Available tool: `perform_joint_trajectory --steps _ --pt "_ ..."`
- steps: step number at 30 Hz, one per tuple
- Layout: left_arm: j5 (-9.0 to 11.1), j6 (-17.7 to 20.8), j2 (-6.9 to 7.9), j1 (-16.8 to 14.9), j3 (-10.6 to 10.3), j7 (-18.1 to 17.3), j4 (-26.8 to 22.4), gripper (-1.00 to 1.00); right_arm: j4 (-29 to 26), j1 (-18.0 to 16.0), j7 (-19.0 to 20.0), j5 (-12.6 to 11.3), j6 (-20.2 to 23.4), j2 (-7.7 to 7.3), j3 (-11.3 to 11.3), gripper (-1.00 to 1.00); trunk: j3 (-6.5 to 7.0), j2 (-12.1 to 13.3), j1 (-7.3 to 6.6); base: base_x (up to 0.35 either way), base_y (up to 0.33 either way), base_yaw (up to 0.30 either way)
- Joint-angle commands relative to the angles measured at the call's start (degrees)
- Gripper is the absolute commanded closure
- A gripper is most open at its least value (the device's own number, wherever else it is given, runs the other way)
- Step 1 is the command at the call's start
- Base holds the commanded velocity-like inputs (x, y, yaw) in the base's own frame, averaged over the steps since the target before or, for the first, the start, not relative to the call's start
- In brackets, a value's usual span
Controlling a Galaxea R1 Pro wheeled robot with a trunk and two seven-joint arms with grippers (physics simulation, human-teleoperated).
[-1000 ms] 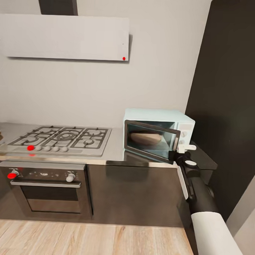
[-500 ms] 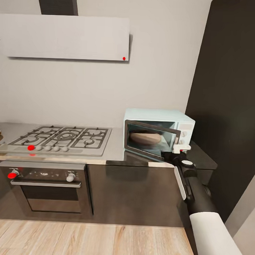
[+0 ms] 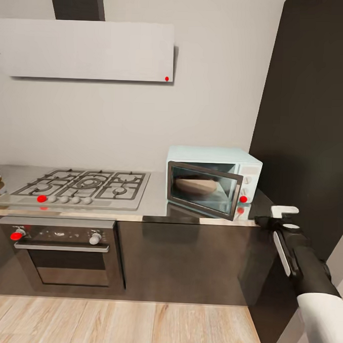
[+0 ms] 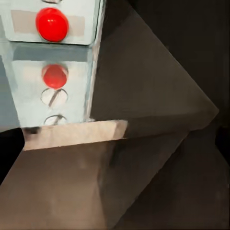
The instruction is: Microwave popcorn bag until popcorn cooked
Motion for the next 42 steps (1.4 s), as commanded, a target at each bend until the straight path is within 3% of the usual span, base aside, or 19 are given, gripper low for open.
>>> perform_joint_trajectory --steps 1,5,13,19,30,32,37,42 --pt "0.5 -0.1 -0.02 0.0 -0.1 0.0 -0.1 -1.00 -0.2 0.0 0.3 0.3 0.3 -0.09 -1.0 -1.00 -0.05 0.0 0.00 0.000 0.000 0.000" --pt "0.5 -0.1 -0.18 0.0 0.0 -0.1 -0.1 -1.00 -0.8 0.0 0.6 0.2 0.3 0.06 -2.7 -1.00 -0.05 0.0 0.00 0.000 0.000 0.000" --pt "0.5 -0.1 0.02 0.0 -0.2 -0.1 -0.1 -1.00 -1.0 0.0 0.9 0.2 -0.5 0.39 -2.6 -1.00 -0.05 0.0 0.00 0.157 0.000 0.000" --pt "0.5 -0.1 0.03 0.0 -0.2 -0.1 -0.1 -1.00 -1.0 0.0 4.8 0.2 -0.5 0.37 -2.7 -1.00 -0.05 0.0 0.00 0.319 0.000 0.000" --pt "0.5 -0.1 0.03 0.0 -0.1 -0.1 -0.1 -1.00 -1.0 0.0 7.7 0.2 -0.5 0.35 -2.7 -1.00 -0.05 0.0 0.00 0.204 0.000 0.000" --pt "0.5 -0.1 0.03 0.0 -0.1 -0.1 -0.1 -1.00 -1.0 0.0 8.9 0.2 -0.5 0.29 -2.7 -1.00 -0.05 0.0 0.00 0.007 0.000 0.000" --pt "0.5 -0.1 0.03 0.0 -0.1 -0.1 -0.1 -1.00 -0.9 0.0 18.9 0.3 -0.2 0.09 -2.7 -1.00 -0.05 0.0 0.00 0.001 0.000 0.000" --pt "0.5 -0.1 0.03 0.0 -0.1 -0.1 -0.1 -1.00 -0.9 0.0 19.9 0.3 -0.2 0.09 -2.6 -1.00 -0.05 0.0 0.00 0.000 0.000 0.000"
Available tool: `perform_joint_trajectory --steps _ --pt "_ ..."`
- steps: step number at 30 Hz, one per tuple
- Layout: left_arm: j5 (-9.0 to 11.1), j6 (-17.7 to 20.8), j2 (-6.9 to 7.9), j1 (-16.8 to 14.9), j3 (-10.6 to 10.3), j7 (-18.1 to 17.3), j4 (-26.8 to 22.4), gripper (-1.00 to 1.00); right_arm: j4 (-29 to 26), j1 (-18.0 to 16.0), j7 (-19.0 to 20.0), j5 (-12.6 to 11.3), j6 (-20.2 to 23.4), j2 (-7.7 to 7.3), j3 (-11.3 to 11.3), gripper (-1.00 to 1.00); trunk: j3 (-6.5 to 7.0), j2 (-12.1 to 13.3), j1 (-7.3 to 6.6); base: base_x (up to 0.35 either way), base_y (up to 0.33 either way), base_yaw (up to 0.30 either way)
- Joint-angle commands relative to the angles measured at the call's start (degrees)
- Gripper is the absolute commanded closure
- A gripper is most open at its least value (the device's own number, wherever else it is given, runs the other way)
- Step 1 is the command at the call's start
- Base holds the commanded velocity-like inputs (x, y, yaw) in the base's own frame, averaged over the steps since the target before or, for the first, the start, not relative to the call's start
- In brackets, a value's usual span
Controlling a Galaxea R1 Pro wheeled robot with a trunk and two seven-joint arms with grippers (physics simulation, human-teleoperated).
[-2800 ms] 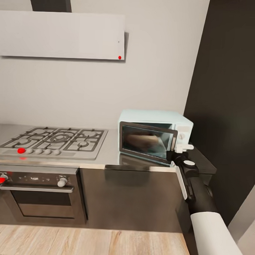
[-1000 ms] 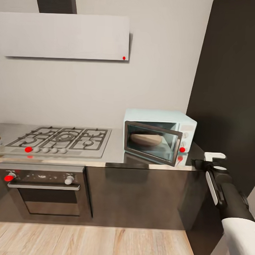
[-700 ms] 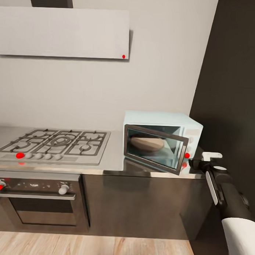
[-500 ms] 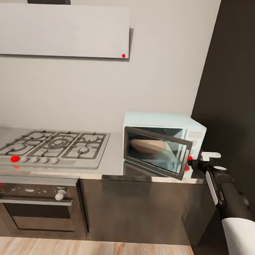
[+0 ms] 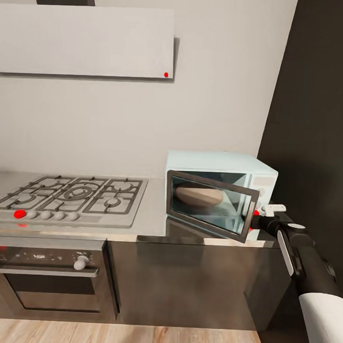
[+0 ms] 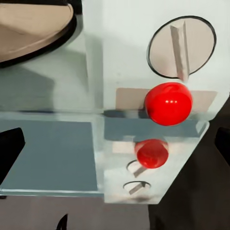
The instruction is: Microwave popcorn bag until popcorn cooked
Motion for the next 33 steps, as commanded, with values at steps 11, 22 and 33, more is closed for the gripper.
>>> perform_joint_trajectory --steps 11,22,33 --pt "0.6 -0.1 0.03 0.0 0.0 0.0 -0.1 -1.00 -0.2 0.0 16.5 0.7 0.7 -0.63 -0.2 -1.00 -0.05 0.0 0.00 0.000 0.000 0.000" --pt "0.6 -0.1 -0.26 0.0 0.1 0.0 -0.1 -1.00 -0.2 0.0 20.4 1.2 0.8 -0.25 -0.2 -1.00 -0.05 0.0 0.00 -0.120 0.117 0.000" --pt "0.6 -0.1 -0.27 0.0 0.1 0.0 -0.1 -1.00 -0.2 0.0 20.3 1.2 0.9 -0.26 -0.2 -1.00 -0.05 0.0 0.00 -0.231 0.224 0.000"
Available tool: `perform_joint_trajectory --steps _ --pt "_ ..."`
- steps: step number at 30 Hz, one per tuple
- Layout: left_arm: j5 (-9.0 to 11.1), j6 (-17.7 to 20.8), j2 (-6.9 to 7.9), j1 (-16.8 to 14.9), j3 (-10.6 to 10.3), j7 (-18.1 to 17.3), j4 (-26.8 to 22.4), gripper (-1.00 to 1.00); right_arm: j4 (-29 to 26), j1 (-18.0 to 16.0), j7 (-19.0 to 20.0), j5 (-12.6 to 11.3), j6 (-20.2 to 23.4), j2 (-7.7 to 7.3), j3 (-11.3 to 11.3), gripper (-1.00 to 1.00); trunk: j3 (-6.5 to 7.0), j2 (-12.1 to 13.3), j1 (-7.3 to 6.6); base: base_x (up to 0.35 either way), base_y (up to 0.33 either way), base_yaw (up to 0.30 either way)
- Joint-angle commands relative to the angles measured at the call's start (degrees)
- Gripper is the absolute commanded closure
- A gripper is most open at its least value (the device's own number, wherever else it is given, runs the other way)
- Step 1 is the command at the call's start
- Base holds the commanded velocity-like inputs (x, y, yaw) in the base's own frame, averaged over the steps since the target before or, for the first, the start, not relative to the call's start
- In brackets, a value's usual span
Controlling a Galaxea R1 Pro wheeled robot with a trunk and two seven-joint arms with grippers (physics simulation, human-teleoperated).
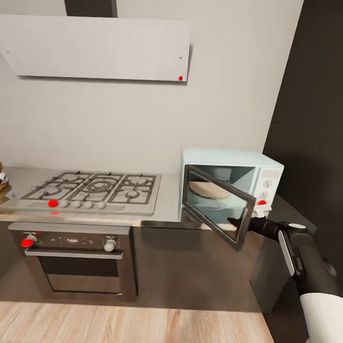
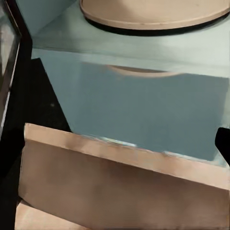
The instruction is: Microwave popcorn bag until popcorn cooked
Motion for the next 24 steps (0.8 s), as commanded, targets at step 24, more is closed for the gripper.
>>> perform_joint_trajectory --steps 24 --pt "0.5 -0.1 -0.01 0.0 0.0 0.0 -0.1 -1.00 -0.1 0.0 0.8 0.5 0.2 -0.58 -0.3 -1.00 -0.05 0.0 -0.02 -0.027 0.199 0.000"
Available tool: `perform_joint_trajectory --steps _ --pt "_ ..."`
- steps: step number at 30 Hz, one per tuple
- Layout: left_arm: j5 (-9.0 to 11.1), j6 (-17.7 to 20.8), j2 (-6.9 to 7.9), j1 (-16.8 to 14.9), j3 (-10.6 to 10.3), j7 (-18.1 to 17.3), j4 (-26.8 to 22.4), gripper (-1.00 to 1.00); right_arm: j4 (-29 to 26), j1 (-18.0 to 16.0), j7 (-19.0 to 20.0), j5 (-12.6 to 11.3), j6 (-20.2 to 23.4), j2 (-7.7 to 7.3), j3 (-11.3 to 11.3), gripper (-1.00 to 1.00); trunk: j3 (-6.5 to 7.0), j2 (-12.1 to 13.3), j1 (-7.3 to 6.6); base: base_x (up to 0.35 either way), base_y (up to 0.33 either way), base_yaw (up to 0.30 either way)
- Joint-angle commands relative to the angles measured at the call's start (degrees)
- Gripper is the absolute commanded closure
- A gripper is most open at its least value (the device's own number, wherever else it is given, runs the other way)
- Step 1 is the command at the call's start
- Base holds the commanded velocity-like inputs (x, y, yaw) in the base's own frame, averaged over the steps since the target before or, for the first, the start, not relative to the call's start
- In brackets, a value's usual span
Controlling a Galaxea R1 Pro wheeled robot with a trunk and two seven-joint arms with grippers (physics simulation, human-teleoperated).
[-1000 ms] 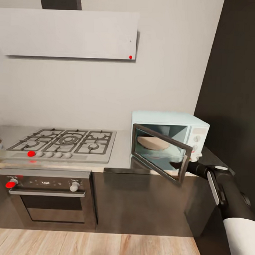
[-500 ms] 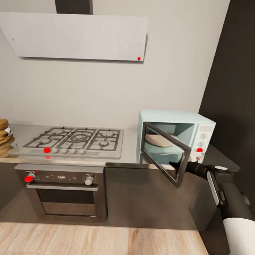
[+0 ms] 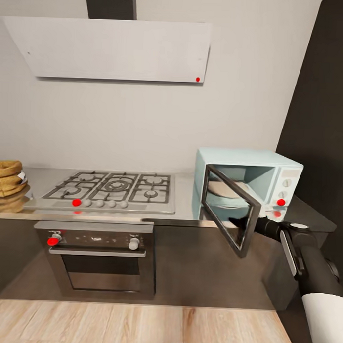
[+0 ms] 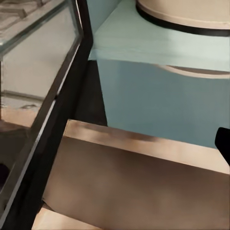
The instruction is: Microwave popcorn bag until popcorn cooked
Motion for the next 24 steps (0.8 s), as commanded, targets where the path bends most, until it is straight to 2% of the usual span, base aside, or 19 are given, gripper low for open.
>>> perform_joint_trajectory --steps 1,6,11,24 --pt "0.5 -0.1 -0.01 0.0 0.0 0.0 -0.1 -1.00 -0.1 0.0 0.6 0.4 0.2 0.03 -0.1 -1.00 -0.05 0.0 0.00 0.000 0.201 0.000" --pt "0.5 -0.1 -0.01 0.0 0.0 0.0 -0.1 -1.00 -0.1 0.0 0.6 0.4 0.2 0.03 -0.1 -1.00 -0.05 0.0 0.00 0.000 0.192 0.000" --pt "0.5 -0.1 -0.03 0.0 0.0 0.0 -0.1 -1.00 -0.1 0.0 0.6 0.3 0.2 0.03 -0.2 -1.00 -0.05 0.0 0.00 -0.031 0.029 0.000" --pt "0.5 -0.2 -0.01 0.0 0.0 0.0 -0.1 -1.00 -0.1 0.0 0.6 0.3 0.2 -0.34 -0.2 -1.00 -0.05 0.0 0.00 -0.265 0.036 0.000"
